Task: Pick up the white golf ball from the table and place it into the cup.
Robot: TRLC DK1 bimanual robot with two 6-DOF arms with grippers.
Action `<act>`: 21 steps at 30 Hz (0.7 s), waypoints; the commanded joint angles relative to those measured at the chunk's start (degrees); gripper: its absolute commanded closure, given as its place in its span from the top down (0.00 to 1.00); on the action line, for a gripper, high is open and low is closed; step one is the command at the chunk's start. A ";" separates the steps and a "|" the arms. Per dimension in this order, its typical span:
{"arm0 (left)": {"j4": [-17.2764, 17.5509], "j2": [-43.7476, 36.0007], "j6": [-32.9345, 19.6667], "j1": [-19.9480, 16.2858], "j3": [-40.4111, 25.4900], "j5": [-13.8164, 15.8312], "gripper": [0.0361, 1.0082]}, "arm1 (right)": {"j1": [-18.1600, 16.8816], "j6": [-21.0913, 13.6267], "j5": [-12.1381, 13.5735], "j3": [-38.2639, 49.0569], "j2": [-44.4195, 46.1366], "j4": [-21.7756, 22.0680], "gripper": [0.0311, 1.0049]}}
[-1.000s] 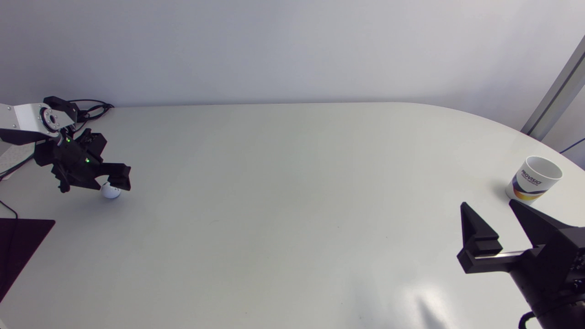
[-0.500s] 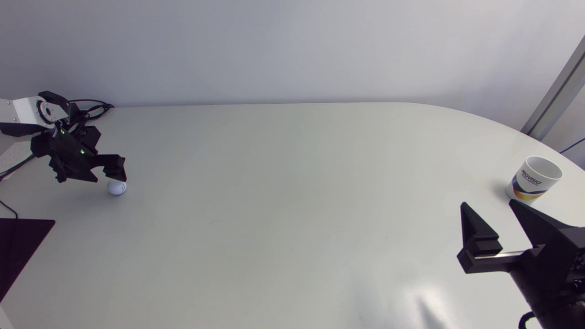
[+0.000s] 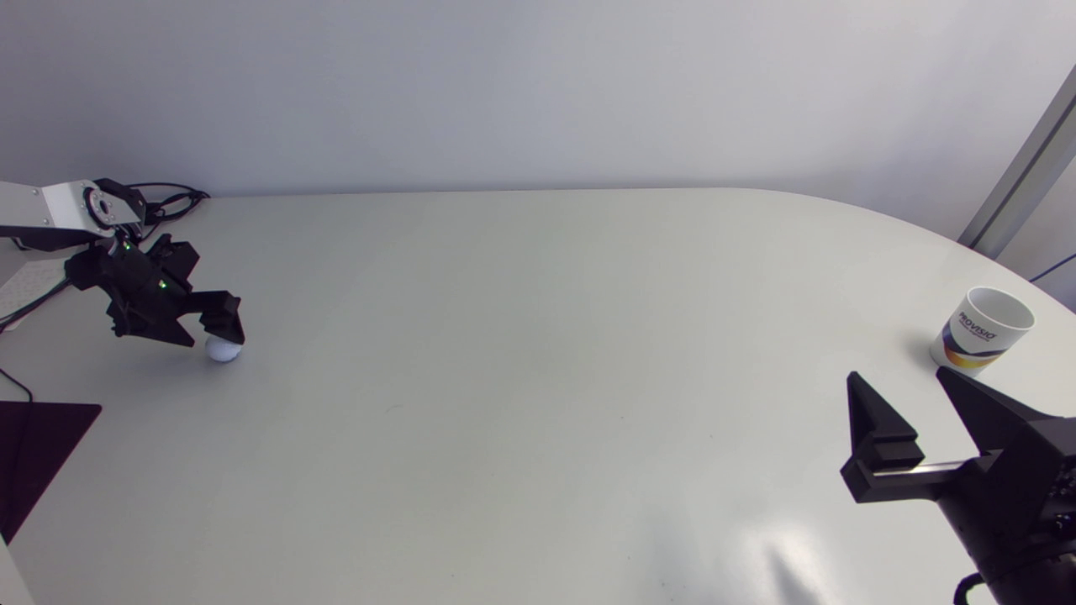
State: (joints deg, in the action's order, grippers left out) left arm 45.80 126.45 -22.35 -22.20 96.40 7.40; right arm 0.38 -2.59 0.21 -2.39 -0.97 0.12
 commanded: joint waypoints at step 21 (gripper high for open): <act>2.01 -0.07 -1.65 2.16 -3.76 -1.42 0.96 | 0.14 -0.22 0.41 2.39 -0.79 -1.00 0.96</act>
State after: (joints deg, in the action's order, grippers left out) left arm 46.92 126.43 -22.94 -19.86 95.00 6.15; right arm 0.38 -2.59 0.23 -2.39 -0.97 0.12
